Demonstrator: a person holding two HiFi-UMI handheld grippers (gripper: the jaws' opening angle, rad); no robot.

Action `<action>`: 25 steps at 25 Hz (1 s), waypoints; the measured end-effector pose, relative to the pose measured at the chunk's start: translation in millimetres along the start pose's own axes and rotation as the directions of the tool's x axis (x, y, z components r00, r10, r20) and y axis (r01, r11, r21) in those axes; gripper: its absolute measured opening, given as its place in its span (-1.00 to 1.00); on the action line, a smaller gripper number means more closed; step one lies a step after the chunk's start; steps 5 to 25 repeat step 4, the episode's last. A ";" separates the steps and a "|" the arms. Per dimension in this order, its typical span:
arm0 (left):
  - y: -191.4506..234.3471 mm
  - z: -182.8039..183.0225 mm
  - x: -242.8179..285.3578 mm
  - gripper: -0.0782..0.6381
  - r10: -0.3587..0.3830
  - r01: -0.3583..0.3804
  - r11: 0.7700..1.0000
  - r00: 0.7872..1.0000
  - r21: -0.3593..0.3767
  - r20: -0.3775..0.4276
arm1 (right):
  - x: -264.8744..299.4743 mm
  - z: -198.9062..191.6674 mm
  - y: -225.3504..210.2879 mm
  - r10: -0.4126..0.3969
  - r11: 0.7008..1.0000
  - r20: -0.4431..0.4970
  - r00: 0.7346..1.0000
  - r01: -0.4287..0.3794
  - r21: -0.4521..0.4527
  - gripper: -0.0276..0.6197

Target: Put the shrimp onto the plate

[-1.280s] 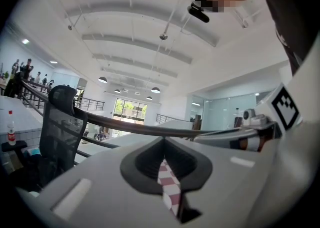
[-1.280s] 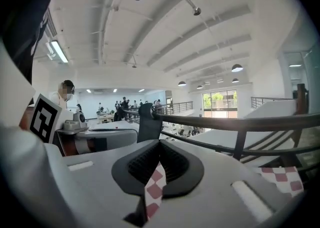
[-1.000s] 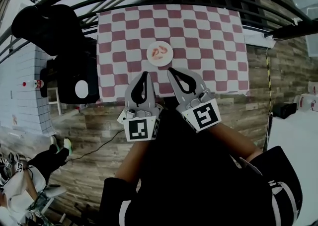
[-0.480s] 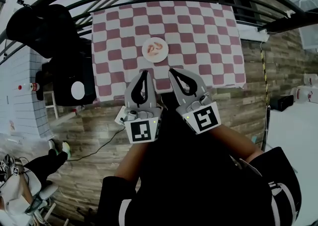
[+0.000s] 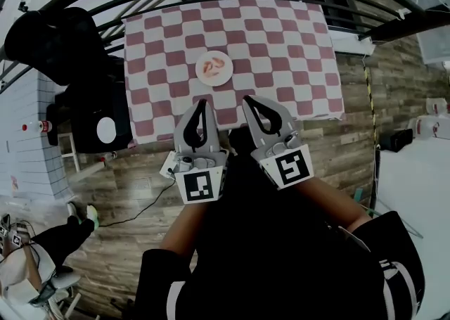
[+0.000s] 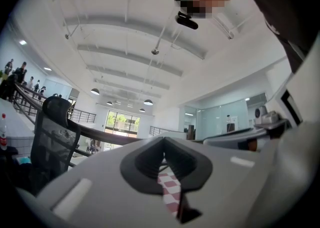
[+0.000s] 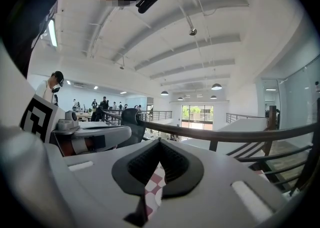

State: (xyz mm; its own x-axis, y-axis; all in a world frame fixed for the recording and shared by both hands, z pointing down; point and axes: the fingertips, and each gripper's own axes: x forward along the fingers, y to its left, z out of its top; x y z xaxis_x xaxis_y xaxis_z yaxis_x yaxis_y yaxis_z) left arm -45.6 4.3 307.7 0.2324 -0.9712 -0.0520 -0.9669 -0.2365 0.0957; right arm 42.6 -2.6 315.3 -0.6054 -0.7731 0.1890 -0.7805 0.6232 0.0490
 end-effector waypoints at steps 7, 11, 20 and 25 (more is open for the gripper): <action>-10.2 -1.9 -1.1 -0.76 -0.026 0.026 1.000 1.000 -0.007 -0.015 | -7.5 -0.6 -11.1 -0.043 0.999 -0.006 0.999 0.044 0.031 -0.92; -10.2 -1.9 -1.1 -0.76 -0.026 0.026 1.000 1.000 -0.007 -0.015 | -7.5 -0.6 -11.1 -0.043 0.999 -0.006 0.999 0.044 0.031 -0.92; -10.2 -1.9 -1.1 -0.76 -0.026 0.026 1.000 1.000 -0.007 -0.015 | -7.5 -0.6 -11.1 -0.043 0.999 -0.006 0.999 0.044 0.031 -0.92; -10.2 -1.9 -1.1 -0.76 -0.026 0.026 1.000 1.000 -0.007 -0.015 | -7.5 -0.6 -11.1 -0.043 0.999 -0.006 0.999 0.044 0.031 -0.92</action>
